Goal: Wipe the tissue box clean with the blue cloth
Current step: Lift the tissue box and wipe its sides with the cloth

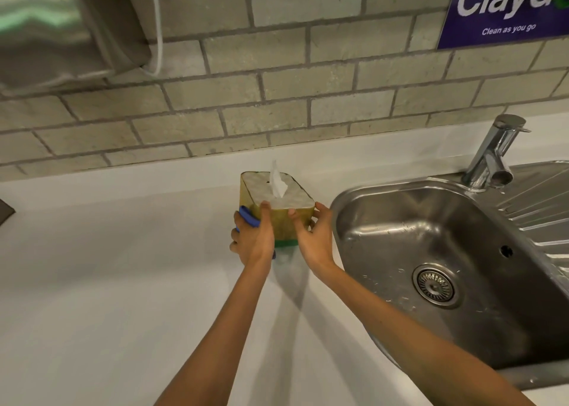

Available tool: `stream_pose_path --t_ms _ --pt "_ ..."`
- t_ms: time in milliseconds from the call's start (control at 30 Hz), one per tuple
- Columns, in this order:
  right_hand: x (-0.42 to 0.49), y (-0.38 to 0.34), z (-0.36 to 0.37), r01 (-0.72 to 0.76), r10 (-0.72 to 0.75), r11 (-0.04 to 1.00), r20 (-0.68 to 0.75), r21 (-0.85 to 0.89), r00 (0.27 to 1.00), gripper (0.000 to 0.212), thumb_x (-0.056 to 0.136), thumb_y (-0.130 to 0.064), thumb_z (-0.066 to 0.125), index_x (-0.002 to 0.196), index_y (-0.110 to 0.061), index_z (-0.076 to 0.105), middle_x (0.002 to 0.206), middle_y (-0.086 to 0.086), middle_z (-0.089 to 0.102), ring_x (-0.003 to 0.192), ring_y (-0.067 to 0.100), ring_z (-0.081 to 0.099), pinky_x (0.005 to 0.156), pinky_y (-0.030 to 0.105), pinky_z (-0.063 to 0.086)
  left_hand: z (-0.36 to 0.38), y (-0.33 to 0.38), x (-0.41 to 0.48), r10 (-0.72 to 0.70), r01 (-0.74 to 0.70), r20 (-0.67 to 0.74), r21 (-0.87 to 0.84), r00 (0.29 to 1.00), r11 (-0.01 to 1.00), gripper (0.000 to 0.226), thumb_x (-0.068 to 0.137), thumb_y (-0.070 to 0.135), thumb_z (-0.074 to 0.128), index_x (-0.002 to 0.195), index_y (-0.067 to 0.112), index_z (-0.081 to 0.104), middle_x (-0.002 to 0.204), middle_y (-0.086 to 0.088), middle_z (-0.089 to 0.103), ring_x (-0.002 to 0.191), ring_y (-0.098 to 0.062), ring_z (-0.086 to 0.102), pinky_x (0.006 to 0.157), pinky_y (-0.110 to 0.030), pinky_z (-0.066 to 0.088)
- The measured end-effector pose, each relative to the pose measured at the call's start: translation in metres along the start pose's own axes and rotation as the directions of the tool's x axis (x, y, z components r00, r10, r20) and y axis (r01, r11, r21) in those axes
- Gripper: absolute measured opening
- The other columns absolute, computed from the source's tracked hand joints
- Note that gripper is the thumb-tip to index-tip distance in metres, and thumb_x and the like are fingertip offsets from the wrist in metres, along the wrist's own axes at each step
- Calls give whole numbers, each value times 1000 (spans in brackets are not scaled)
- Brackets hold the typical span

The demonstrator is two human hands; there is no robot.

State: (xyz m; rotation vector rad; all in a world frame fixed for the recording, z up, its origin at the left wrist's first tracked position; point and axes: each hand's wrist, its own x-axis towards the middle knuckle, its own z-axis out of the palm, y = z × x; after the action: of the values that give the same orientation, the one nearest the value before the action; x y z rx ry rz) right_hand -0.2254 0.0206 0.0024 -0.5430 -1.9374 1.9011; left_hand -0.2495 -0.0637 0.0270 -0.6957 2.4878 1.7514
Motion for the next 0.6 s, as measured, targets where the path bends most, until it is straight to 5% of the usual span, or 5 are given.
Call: stream_pose_path --t_ms 133,267,600 --pt "-21 7 5 86 -85 996 21 -30 996 53 85 -28 62 129 -9 38 121 0 46 107 11 49 87 21 45 -5 -17 4 -52 47 -50 -103 997 994 51 94 44 35 136 17 37 131 -21 52 120 -40 46 106 -47 37" --pt "-36 16 7 128 -123 990 64 -67 990 54 87 -25 58 133 -10 34 122 -1 41 106 6 45 80 3 39 -8 -27 9 -96 82 -65 -195 993 977 46 94 37 35 135 16 39 126 -20 57 114 -39 51 104 -48 40" --pt "-56 21 11 154 -149 987 109 -41 983 52 89 -17 56 132 -3 31 128 11 40 114 13 47 83 2 41 -6 -30 13 -49 31 -116 -149 992 988 63 81 36 61 136 16 36 133 -14 53 118 -35 51 105 -49 39"
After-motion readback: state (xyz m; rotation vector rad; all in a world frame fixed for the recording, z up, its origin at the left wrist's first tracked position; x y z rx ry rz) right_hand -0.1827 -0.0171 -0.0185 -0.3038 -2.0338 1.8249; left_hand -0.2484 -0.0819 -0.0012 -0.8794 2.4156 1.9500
